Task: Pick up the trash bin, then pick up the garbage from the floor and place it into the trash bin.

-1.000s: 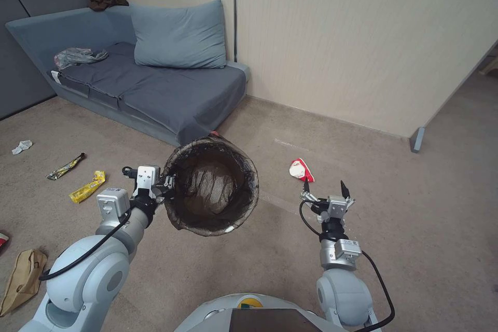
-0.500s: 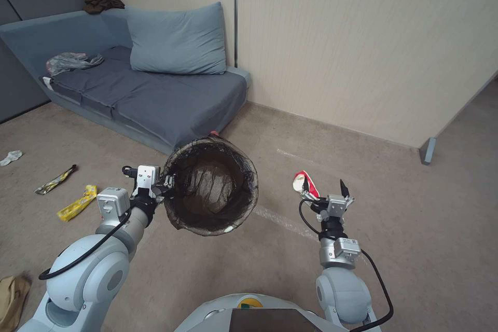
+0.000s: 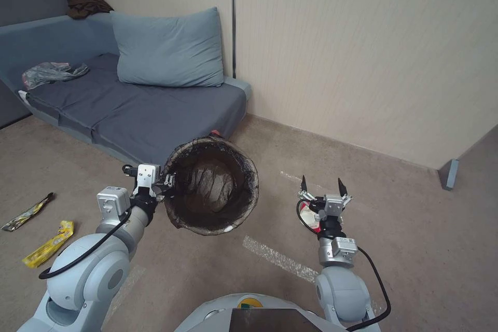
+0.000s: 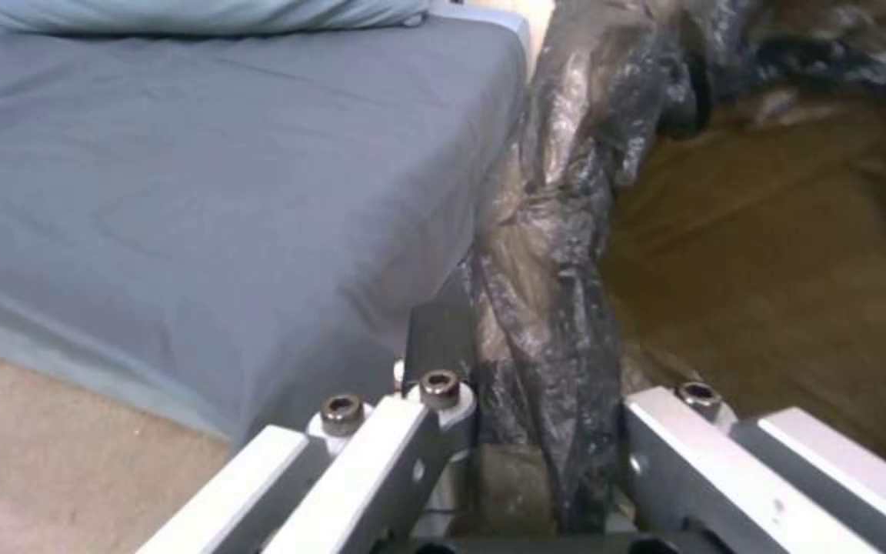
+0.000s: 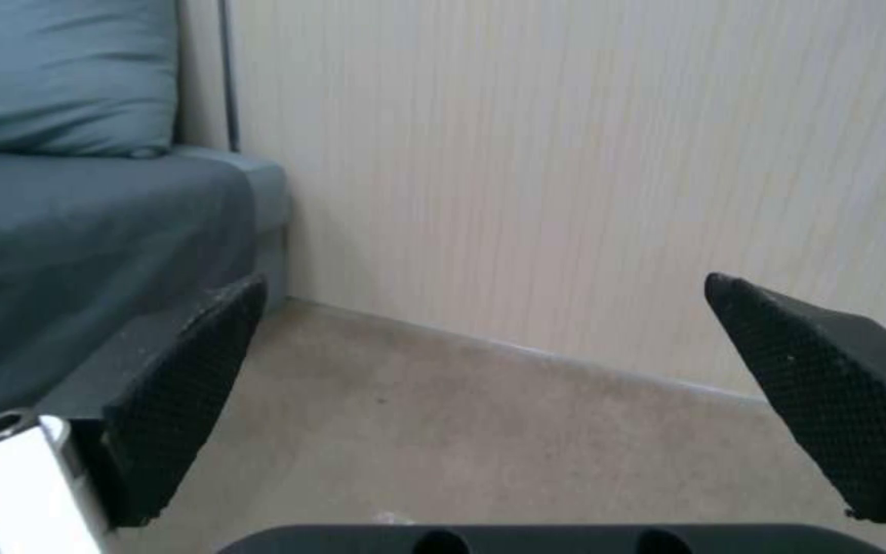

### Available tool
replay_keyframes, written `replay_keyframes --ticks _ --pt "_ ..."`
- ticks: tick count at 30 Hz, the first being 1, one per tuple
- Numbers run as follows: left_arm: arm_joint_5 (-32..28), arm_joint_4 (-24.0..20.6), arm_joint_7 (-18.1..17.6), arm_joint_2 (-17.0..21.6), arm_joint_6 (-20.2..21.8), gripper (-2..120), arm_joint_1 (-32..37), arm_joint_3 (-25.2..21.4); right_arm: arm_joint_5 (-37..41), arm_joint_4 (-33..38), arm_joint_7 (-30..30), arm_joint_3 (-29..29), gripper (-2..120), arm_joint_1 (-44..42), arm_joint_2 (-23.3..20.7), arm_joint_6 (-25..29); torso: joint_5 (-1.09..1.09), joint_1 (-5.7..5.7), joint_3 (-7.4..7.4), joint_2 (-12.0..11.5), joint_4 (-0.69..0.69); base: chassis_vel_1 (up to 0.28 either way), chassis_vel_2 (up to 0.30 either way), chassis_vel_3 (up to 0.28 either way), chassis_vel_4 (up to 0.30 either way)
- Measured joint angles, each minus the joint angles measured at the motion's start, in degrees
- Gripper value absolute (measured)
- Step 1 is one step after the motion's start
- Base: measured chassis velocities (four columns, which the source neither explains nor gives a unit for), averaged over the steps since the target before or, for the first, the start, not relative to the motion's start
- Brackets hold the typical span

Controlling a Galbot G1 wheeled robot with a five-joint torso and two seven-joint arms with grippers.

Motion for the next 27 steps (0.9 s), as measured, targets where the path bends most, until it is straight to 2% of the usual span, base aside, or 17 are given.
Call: replay_keyframes --ticks 3,5,6,8,9,11,12,13,16,18,27 --pt "0.0 0.0 0.0 0.0 0.0 0 0.0 0.0 0.9 0.3 1.1 -0.2 100 0.6 -0.5 -2.4 0.05 0.00 0.00 0.0 0.00 -0.085 0.092 0.104 -0.070" --pt "0.0 0.0 0.0 0.3 0.0 0 -0.5 0.2 6.0 3.1 3.6 -0.5 100 2.0 -2.8 -15.0 0.02 -0.01 -0.02 0.0 0.01 0.000 0.000 0.000 0.000" --pt "0.0 0.0 0.0 0.3 0.0 0 -0.5 0.2 6.0 3.1 3.6 -0.5 100 2.0 -2.8 -15.0 0.02 -0.01 -0.02 0.0 0.01 0.000 0.000 0.000 0.000" --pt "-0.1 0.0 0.0 0.4 0.0 0 -0.8 0.4 10.6 4.4 5.4 -0.3 100 4.2 -5.2 -25.9 0.02 -0.01 -0.03 0.0 0.01 0.049 -0.040 -0.053 0.031" --pt "-0.1 0.0 0.0 0.4 0.0 0 -0.8 0.4 10.6 4.4 5.4 -0.3 100 4.2 -5.2 -25.9 0.02 -0.01 -0.03 0.0 0.01 0.049 -0.040 -0.054 0.034" --pt "-0.1 0.0 0.0 0.3 0.0 0 -0.8 0.5 16.8 4.9 6.5 0.2 100 6.5 -7.4 -35.7 0.03 -0.02 -0.03 0.0 0.00 0.006 -0.013 -0.027 0.014" --pt "-0.1 0.0 0.0 0.3 0.0 0 -0.8 0.5 23.1 5.2 7.6 0.7 100 8.2 -9.0 -43.7 0.03 -0.01 -0.02 0.0 0.02 0.000 0.000 0.000 0.000" --pt "-0.1 0.0 0.0 0.3 0.0 0 -0.8 0.5 23.1 5.2 7.6 0.7 100 8.2 -9.0 -43.7 0.03 -0.01 -0.02 0.0 0.02 0.000 0.000 0.000 0.000" --pt "-0.1 0.0 0.0 0.3 0.0 0 -1.1 0.5 29.0 5.2 8.7 1.3 100 9.5 -10.5 -49.3 0.03 -0.01 -0.02 0.0 0.02 0.000 0.000 0.000 0.000" --pt "-0.1 0.0 0.0 0.4 0.0 0 -1.3 0.5 31.1 4.7 9.2 1.5 100 10.0 -11.3 -50.4 0.03 -0.01 -0.02 0.0 0.01 0.000 0.000 0.000 0.000" --pt "-0.1 0.0 0.1 0.5 0.0 0 -1.7 0.7 33.5 -0.3 8.8 2.0 100 10.9 -14.1 -51.2 0.03 -0.01 -0.02 0.0 0.01 0.000 0.000 0.000 0.000"
